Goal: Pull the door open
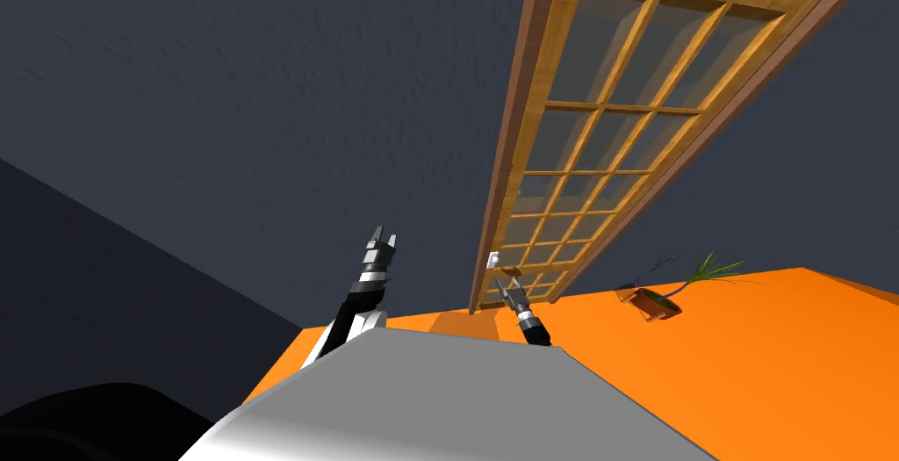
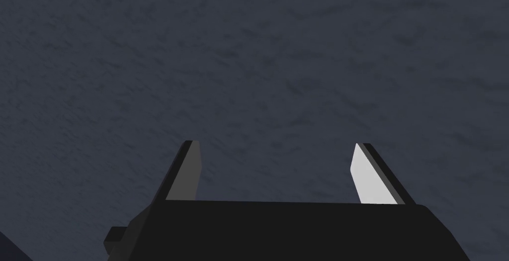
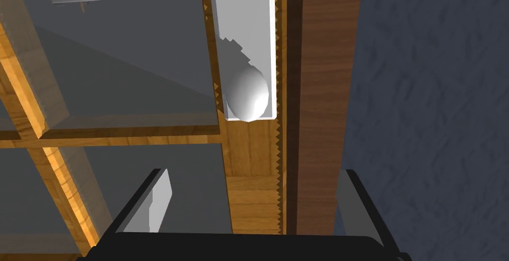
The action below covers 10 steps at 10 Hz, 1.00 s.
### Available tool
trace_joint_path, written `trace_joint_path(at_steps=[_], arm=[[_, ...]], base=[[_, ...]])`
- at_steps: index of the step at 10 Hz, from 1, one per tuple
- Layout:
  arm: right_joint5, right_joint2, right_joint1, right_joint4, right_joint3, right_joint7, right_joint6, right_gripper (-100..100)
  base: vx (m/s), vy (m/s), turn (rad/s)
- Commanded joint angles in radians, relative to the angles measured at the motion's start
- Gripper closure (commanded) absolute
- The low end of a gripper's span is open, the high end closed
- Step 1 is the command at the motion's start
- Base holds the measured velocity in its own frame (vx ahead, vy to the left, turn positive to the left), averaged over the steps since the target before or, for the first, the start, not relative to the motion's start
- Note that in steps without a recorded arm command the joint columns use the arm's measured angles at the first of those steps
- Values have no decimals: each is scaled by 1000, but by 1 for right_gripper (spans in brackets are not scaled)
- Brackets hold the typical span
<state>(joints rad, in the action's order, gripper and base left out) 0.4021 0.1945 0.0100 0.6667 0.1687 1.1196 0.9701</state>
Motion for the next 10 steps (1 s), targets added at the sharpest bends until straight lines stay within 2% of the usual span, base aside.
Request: trace_joint_path(at_steps=[1, 3, 4, 6, 7, 8, 10], arm=[[-14, 19, 1, -30, 19, -4, 22, -100], [-23, 32, -6, -43, 31, -8, 36, -100], [-33, 46, -13, -56, 44, -13, 51, -100], [-37, 53, -17, -62, 51, -15, 58, -100], [-50, 71, -26, -79, 68, -21, 77, -100], [-56, 80, -31, -88, 76, -23, 87, -100], [-53, 79, -36, -82, 72, -27, 85, -100]], base=[[175, 109, 121], [151, 71, 114], [145, 54, 148], [89, 17, 56], [149, 20, 204], [210, 41, 190], [76, 21, -22]])
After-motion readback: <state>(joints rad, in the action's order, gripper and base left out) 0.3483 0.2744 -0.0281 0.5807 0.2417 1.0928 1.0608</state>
